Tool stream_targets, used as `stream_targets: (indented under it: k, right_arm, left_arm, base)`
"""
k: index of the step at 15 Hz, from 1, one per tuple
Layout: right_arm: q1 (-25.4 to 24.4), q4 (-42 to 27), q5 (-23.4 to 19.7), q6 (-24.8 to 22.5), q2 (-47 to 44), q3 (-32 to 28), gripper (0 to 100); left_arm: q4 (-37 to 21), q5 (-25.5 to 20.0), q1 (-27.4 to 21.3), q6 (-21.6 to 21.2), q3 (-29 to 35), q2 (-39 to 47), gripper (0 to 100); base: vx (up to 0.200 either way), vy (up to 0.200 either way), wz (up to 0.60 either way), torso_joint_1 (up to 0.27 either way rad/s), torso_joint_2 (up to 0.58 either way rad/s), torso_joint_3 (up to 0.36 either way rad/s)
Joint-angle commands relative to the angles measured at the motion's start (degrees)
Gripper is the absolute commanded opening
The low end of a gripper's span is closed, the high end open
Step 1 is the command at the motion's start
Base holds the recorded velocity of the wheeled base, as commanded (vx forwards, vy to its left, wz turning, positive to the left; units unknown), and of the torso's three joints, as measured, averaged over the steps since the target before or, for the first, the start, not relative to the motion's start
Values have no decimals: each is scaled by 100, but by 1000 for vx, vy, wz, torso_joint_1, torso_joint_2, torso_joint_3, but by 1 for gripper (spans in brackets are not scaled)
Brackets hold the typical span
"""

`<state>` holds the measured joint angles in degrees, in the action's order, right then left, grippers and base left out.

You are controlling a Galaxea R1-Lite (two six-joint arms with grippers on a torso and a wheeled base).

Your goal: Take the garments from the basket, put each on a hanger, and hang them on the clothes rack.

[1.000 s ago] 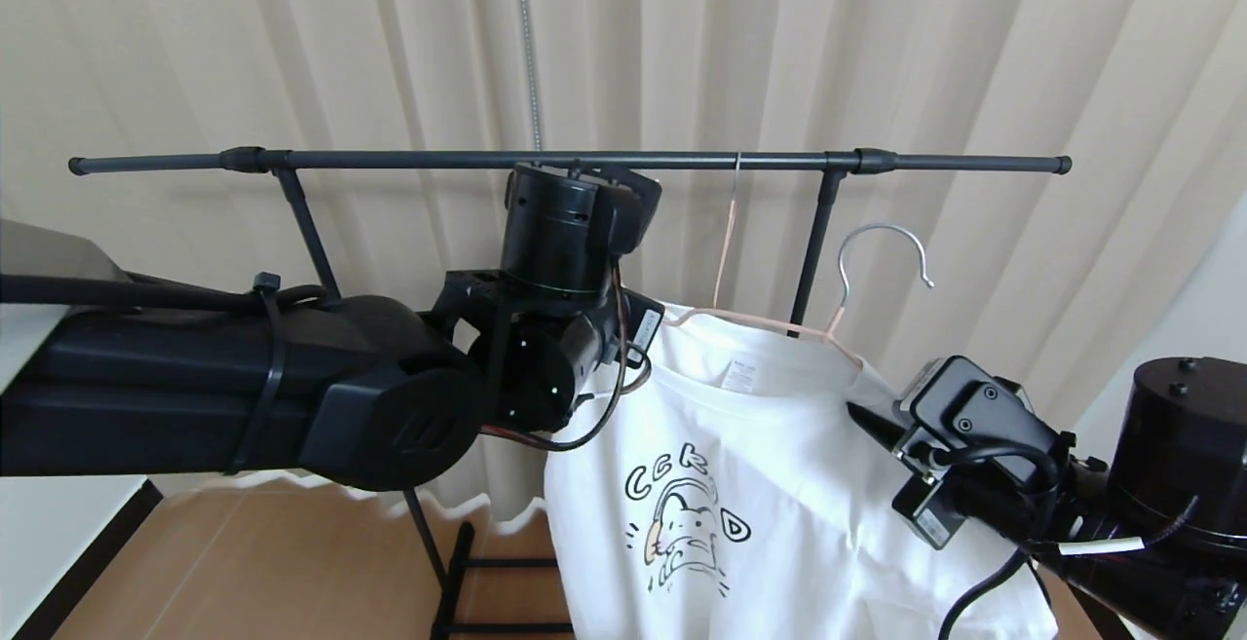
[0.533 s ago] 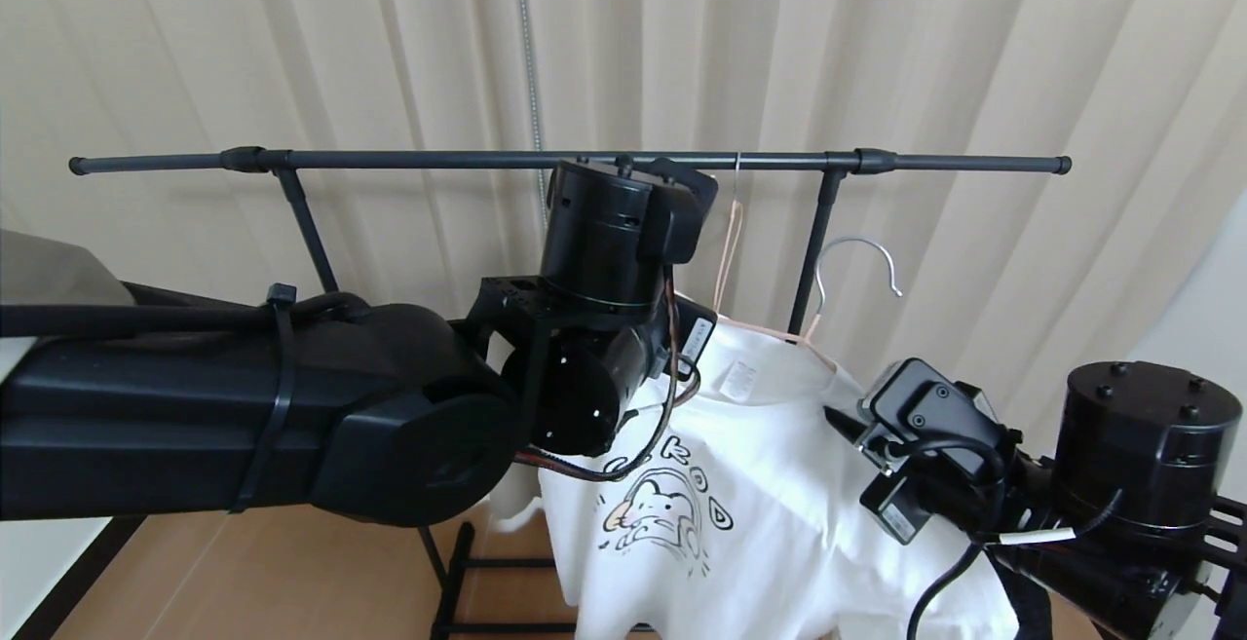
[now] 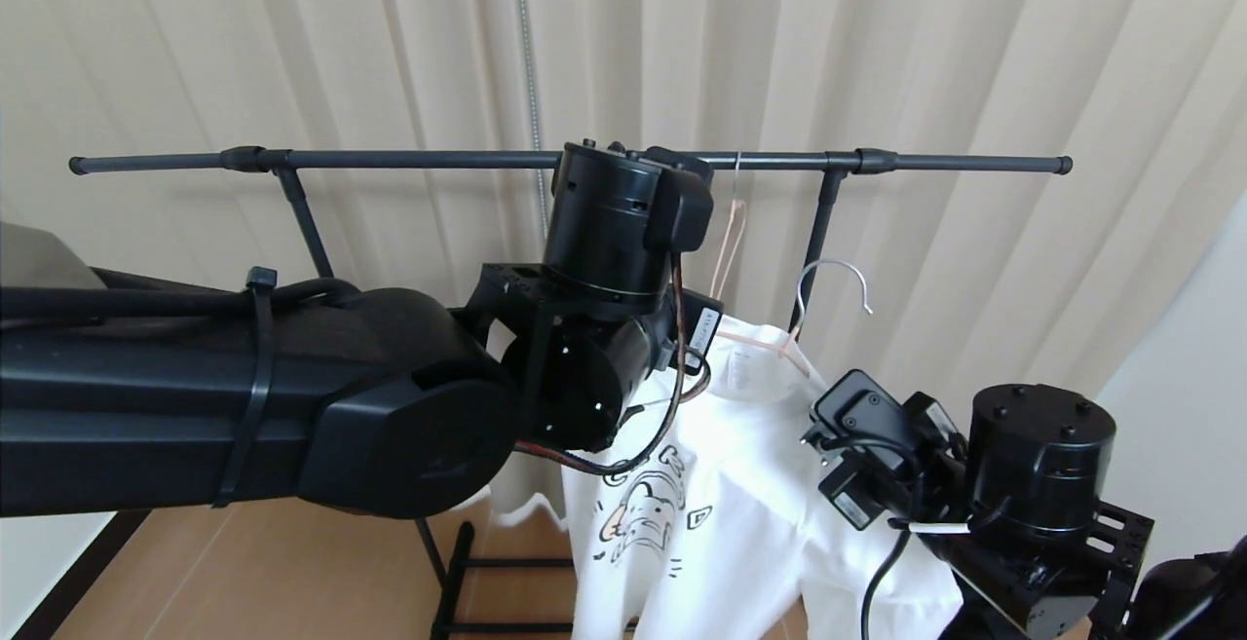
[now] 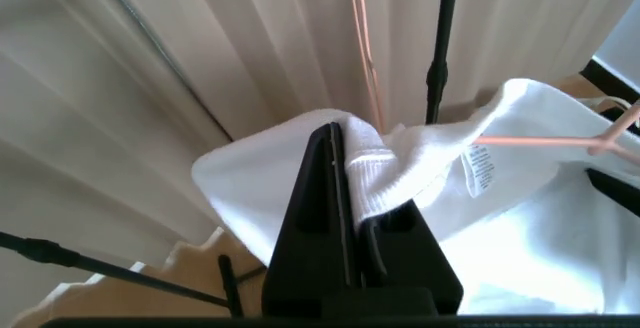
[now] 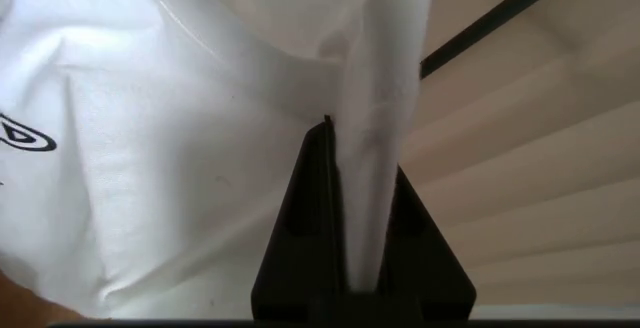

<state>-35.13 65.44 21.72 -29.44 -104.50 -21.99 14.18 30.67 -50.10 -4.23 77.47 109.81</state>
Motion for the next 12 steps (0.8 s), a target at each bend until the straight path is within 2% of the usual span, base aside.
stream_targets:
  k: [1, 6, 8, 12]
  right_arm:
    - [-2, 22, 122, -27, -334, 28, 0]
    - [-2, 92, 183, -97, -440, 19, 0]
    - [24, 197, 280, -150, -414, 28, 0]
    - [358, 558, 315, -308, -220, 2, 0]
  left_arm:
    - [-161, -9, 1, 151, 225, -4, 0]
    - [-767, -44, 36, 906, 734, 23, 0]
    - [-785, -44, 194, 862, 813, 5, 0]
    - [-785, -44, 493, 722, 479, 5, 0]
  base:
    - [0, 0, 0, 0, 0, 0]
    - [0, 0, 0, 0, 0, 0]
    - [0, 0, 0, 0, 0, 0]
    - [0, 0, 0, 0, 0, 0]
